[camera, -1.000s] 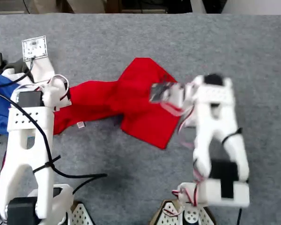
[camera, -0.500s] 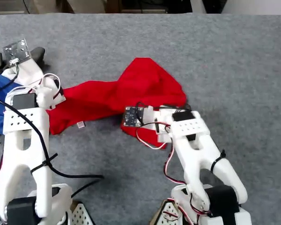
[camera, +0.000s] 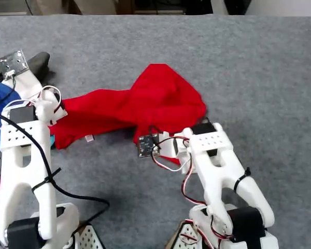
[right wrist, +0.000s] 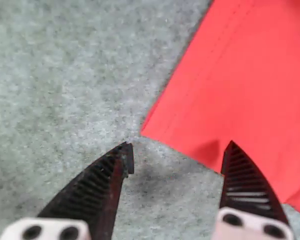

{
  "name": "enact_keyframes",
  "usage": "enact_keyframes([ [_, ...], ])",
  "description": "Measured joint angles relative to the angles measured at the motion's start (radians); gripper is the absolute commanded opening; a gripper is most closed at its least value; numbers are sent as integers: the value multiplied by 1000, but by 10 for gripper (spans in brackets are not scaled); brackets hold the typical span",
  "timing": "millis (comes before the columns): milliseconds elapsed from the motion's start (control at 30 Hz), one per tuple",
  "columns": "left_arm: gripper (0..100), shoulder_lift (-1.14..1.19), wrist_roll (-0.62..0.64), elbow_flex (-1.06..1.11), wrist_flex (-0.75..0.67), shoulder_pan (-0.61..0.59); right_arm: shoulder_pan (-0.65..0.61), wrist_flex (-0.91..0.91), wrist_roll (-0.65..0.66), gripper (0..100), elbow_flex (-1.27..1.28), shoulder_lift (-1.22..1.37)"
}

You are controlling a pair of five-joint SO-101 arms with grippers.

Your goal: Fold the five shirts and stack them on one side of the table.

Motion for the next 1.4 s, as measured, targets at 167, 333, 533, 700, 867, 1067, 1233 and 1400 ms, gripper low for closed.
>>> enact_keyframes([
  [167,19,0,-3,12,0,0,-31,3,0,296,8,0],
  [333,19,0,-3,12,0,0,-77,-74,-8,295,58,0],
  [533,19,0,-3,12,0,0,-81,-120,-25,281,40,95],
  [700,19,0,-3,12,0,0,-77,-126,-32,178,3,130],
  [867,19,0,-3,12,0,0,-72,-130,-32,122,-11,130],
  [1067,19,0,-3,12,0,0,-40,-175,-44,105,-11,133],
  [1233,19,0,-3,12,0,0,-25,-201,-58,106,-3,135],
  [1400,19,0,-3,12,0,0,-18,-212,-75,110,-3,135],
])
